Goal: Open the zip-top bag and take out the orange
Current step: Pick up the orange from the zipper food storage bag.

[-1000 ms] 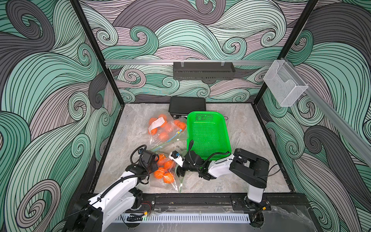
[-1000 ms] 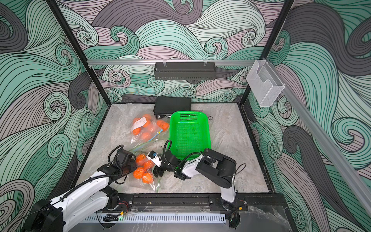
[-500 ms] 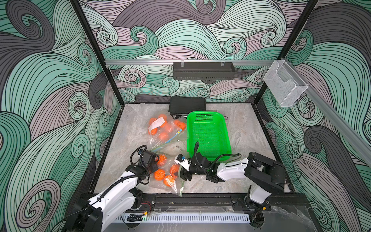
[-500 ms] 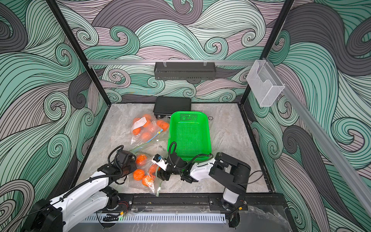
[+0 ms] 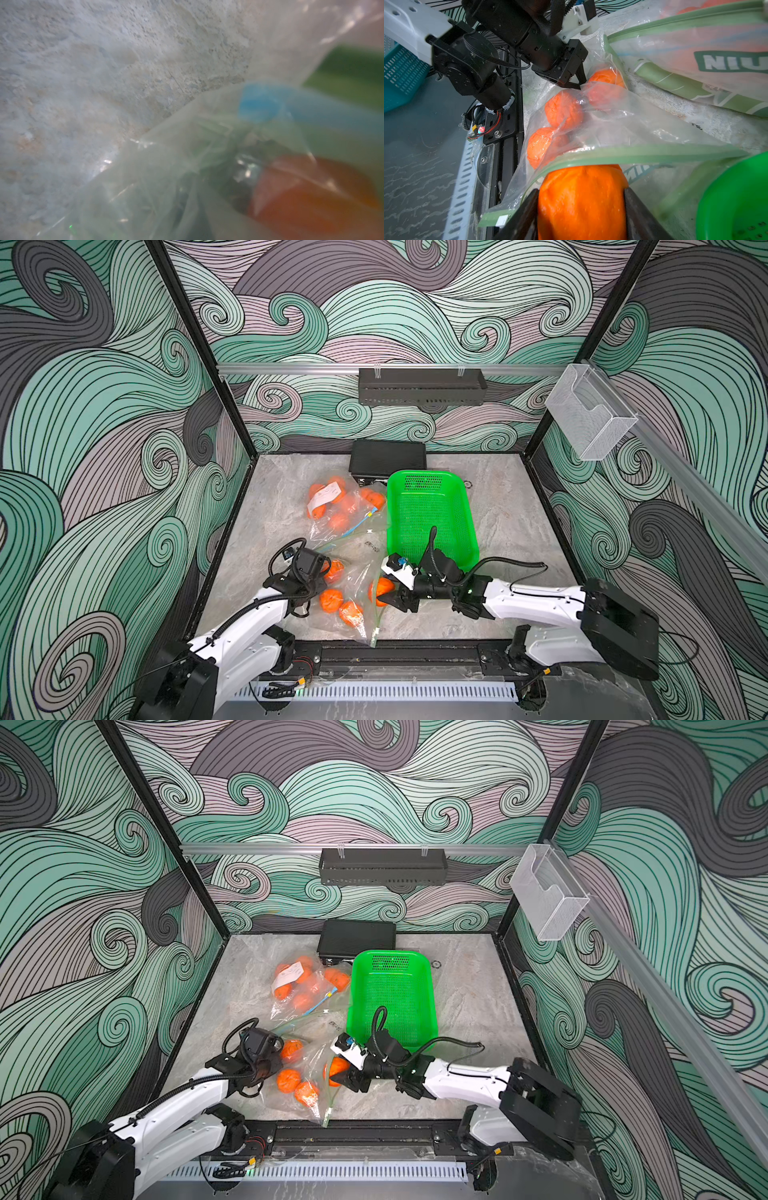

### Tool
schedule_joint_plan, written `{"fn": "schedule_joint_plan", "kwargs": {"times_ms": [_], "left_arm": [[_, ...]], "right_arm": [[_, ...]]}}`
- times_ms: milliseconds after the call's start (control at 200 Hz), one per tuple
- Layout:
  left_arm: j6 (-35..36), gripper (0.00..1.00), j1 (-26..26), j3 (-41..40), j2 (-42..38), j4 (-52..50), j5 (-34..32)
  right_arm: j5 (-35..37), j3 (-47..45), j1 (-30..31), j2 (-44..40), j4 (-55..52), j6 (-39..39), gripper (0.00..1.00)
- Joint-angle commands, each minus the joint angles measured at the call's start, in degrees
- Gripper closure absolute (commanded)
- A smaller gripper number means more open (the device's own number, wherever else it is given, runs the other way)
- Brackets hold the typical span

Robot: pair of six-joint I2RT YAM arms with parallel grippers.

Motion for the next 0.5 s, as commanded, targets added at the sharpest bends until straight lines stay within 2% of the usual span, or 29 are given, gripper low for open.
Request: {"fn": "schedule_joint_plan", "kwargs": {"times_ms": [0,295,395,495], "left_arm": [[-0.58,1.0,0.69,-0.08,-1.04,-1.44,-1.64],[-0.52,1.0,0.67,-0.58,-1.98,-1.17,-1.58],[-0.48,1.0,0.81,-0.7,-2.44,-1.18,-1.88],[-0.49,1.0,0.78,-0.83,-2.72,-1.2,-1.81]], "right_arm": [[0.39,2.58,-0.78,-4.36,-8.8,0.77,0.49],[9.21,5.71,-2.32,-20.98,-25.82,0.16,0.46],[10.85,9.02,-5.45,-21.65,-27.8,-0.4,0.46],[9.31,13.88,-10.1,-18.34,-28.38,-1.66,0.46]]}}
